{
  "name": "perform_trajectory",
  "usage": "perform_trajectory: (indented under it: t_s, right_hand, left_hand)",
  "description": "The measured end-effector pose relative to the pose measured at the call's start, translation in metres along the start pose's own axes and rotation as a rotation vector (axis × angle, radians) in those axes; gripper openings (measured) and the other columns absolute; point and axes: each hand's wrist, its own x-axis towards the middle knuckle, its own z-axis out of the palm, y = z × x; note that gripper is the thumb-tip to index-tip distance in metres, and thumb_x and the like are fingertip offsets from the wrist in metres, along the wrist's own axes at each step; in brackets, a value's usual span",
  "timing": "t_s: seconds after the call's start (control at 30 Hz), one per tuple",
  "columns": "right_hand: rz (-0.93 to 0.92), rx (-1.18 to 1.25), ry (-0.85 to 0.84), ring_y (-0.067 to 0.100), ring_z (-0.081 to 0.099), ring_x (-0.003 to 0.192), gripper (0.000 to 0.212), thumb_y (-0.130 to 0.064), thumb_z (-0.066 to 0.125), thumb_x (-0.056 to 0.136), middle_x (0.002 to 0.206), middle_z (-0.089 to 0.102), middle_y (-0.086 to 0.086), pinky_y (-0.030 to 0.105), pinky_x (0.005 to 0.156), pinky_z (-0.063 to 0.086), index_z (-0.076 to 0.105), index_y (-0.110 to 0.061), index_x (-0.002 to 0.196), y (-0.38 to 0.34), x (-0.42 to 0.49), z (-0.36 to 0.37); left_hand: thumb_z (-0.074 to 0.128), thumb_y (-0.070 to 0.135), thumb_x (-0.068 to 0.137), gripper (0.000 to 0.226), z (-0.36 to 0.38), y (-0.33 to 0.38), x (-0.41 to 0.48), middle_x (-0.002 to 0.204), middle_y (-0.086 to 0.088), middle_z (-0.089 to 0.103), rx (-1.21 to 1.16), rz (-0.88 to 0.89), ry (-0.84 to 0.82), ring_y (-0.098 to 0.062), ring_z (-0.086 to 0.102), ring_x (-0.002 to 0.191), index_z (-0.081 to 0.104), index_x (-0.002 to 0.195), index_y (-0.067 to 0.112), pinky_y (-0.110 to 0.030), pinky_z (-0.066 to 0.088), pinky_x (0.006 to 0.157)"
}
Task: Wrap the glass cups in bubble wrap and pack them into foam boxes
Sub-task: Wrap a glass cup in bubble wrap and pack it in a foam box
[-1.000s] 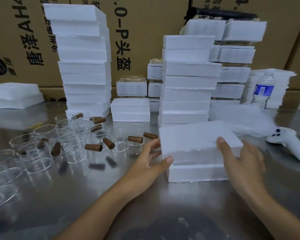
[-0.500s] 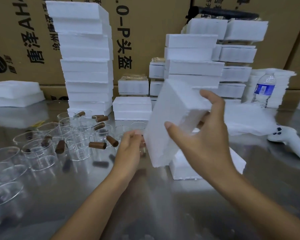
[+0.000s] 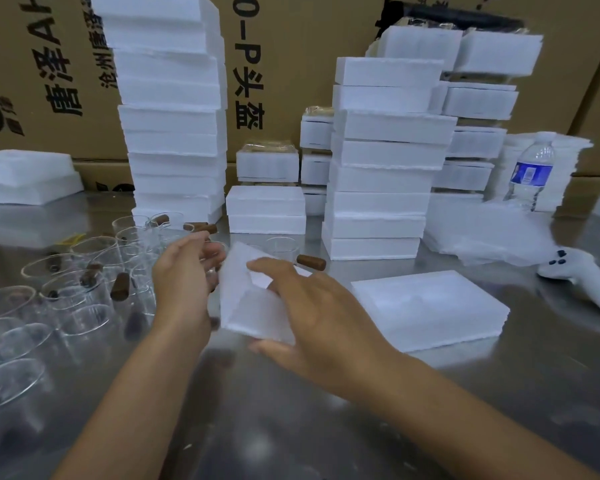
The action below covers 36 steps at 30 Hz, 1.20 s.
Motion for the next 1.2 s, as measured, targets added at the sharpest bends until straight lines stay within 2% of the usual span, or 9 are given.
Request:
perform_trajectory:
  t_s: [0.07,0.13,0.37,0.43,0.53,0.63,0.8,0.93,1.2]
  right_hand:
    - [-0.059,-0.081,-0.047,0.03,0.052,0.105,0.065,-0.036,0.07,0.081,0.123,0.061,0.009,0.029,0.086,0.022,0.038,-0.02,0.135,0.0,0.004,0.005]
    - [-0.098,-0.125,-0.124,0.029,0.051,0.109,0.061,-0.036,0.068,0.083,0.127,0.059,0.008,0.032,0.088,0.024,0.039,-0.021,0.134,0.0,0.008,0.012]
    - [-0.109,-0.031,-0.335,0.023,0.052,0.111,0.05,-0.038,0.062,0.087,0.127,0.057,0.0,0.038,0.087,0.039,0.041,-0.029,0.132,0.006,0.015,0.03]
    - [-0.03,0.119,-0.309,0.013,0.054,0.098,0.042,-0.044,0.059,0.087,0.117,0.06,-0.009,0.033,0.083,0.043,0.047,-0.034,0.126,0.009,0.018,0.025]
    - [0.115,0.153,-0.057,0.005,0.054,0.084,0.025,-0.042,0.055,0.089,0.093,0.059,-0.017,0.029,0.075,0.048,0.058,-0.032,0.112,0.028,0.032,0.019]
    - [0.404,0.121,0.084,0.015,0.057,0.098,0.027,-0.031,0.055,0.09,0.103,0.061,-0.005,0.032,0.081,0.046,0.056,-0.023,0.115,0.063,0.053,0.019]
    - [0.703,-0.041,-0.259,0.028,0.048,0.116,0.056,-0.047,0.057,0.087,0.126,0.051,0.008,0.04,0.094,0.042,0.04,-0.013,0.13,0.108,0.072,0.024]
    - [0.673,-0.021,-0.445,0.024,0.055,0.103,0.035,-0.035,0.055,0.089,0.109,0.063,0.004,0.039,0.094,0.043,0.055,-0.016,0.118,0.124,0.075,0.027]
    - [0.599,0.048,-0.23,0.018,0.051,0.068,0.017,-0.028,0.049,0.096,0.076,0.057,0.002,0.026,0.058,0.037,0.061,-0.019,0.088,0.137,0.074,0.025]
  left_hand:
    - [0.053,0.016,0.094,0.009,-0.002,0.001,0.003,0.08,-0.002,0.064,-0.051,-0.022,0.035,-0.019,0.064,0.082,0.061,0.089,0.017,-0.028,0.054,0.072]
    - [0.054,0.016,0.094,0.011,-0.004,0.0,0.006,0.079,-0.001,0.064,-0.047,-0.021,0.074,-0.017,0.066,0.08,0.06,0.086,0.019,-0.031,0.055,0.076]
    - [0.052,0.011,0.095,0.02,-0.002,-0.001,0.006,0.075,0.002,0.064,0.007,0.014,0.08,-0.011,0.064,0.073,0.061,0.082,0.023,-0.02,0.054,0.064]
    - [0.05,0.01,0.095,0.021,-0.002,-0.001,0.003,0.076,0.001,0.064,0.014,0.026,0.066,-0.012,0.064,0.075,0.061,0.082,0.023,-0.021,0.054,0.066]
    - [0.049,0.004,0.092,0.023,0.001,-0.001,-0.003,0.077,0.001,0.063,0.068,0.092,0.034,-0.012,0.061,0.074,0.059,0.082,0.023,-0.022,0.051,0.067]
    - [0.05,0.004,0.091,0.023,0.008,-0.002,-0.013,0.078,0.002,0.062,0.217,0.215,-0.091,-0.01,0.059,0.073,0.058,0.084,0.024,-0.022,0.047,0.066]
    - [0.056,0.018,0.089,0.015,0.016,-0.009,-0.04,0.07,0.017,0.06,0.578,0.467,-0.576,-0.002,0.053,0.063,0.055,0.077,0.028,-0.015,0.043,0.058]
    - [0.06,0.05,0.082,0.015,0.014,-0.019,-0.055,0.085,0.022,0.054,0.99,0.574,-0.963,0.002,0.05,0.081,0.046,0.082,0.045,-0.016,0.041,0.066]
    - [0.065,0.047,0.081,0.026,0.013,-0.024,-0.051,0.088,0.02,0.052,1.132,0.611,-0.96,0.003,0.046,0.087,0.041,0.09,0.049,-0.018,0.04,0.074]
